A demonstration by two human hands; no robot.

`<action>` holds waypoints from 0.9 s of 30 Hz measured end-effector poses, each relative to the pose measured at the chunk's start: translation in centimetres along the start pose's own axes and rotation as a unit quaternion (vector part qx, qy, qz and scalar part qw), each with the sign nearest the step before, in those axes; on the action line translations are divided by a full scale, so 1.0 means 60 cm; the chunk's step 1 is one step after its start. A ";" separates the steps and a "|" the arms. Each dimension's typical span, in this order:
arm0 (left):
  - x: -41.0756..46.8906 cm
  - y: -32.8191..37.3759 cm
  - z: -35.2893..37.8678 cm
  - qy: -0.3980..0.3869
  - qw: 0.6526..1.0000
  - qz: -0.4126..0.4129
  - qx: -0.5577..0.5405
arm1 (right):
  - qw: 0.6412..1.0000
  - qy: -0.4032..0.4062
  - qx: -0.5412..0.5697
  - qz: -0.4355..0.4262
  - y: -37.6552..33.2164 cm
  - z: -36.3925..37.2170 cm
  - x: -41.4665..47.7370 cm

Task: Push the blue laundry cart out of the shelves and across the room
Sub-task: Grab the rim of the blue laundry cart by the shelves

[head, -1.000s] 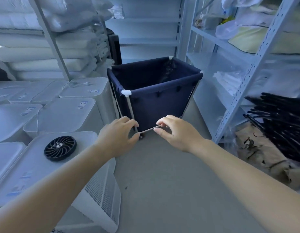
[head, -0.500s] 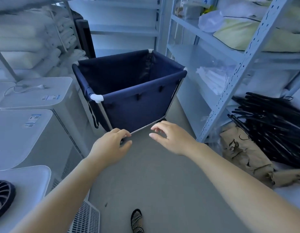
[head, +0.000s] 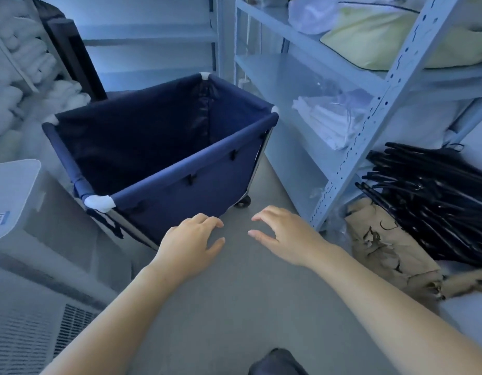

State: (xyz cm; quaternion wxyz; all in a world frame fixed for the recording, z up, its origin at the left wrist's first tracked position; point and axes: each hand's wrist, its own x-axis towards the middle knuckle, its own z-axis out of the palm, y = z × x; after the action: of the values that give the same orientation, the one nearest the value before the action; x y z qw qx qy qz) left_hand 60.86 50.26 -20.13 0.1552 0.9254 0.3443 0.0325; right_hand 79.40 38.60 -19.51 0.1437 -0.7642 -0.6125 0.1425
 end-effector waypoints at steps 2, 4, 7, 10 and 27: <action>0.046 0.007 0.004 -0.006 1.000 0.010 0.007 | 1.000 0.004 0.018 0.011 0.033 -0.006 0.029; 0.099 0.016 0.004 -0.002 1.000 0.022 0.017 | 0.999 0.013 0.037 0.015 0.070 -0.014 0.063; 0.193 0.032 0.000 0.011 0.999 0.040 0.026 | 0.998 0.034 0.054 0.014 0.131 -0.036 0.124; 0.301 0.055 -0.009 0.010 0.999 0.041 0.031 | 0.996 0.057 0.071 0.021 0.199 -0.077 0.190; 0.767 0.094 0.022 -0.012 1.000 -0.009 -0.002 | 0.996 0.030 0.084 0.029 0.476 -0.193 0.527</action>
State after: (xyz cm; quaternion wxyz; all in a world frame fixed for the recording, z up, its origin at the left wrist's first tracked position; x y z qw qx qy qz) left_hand 99.60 75.68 -21.78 0.1616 0.9221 0.3511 0.0206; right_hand 116.14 63.03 -21.46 0.2214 -0.7706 -0.5717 0.1743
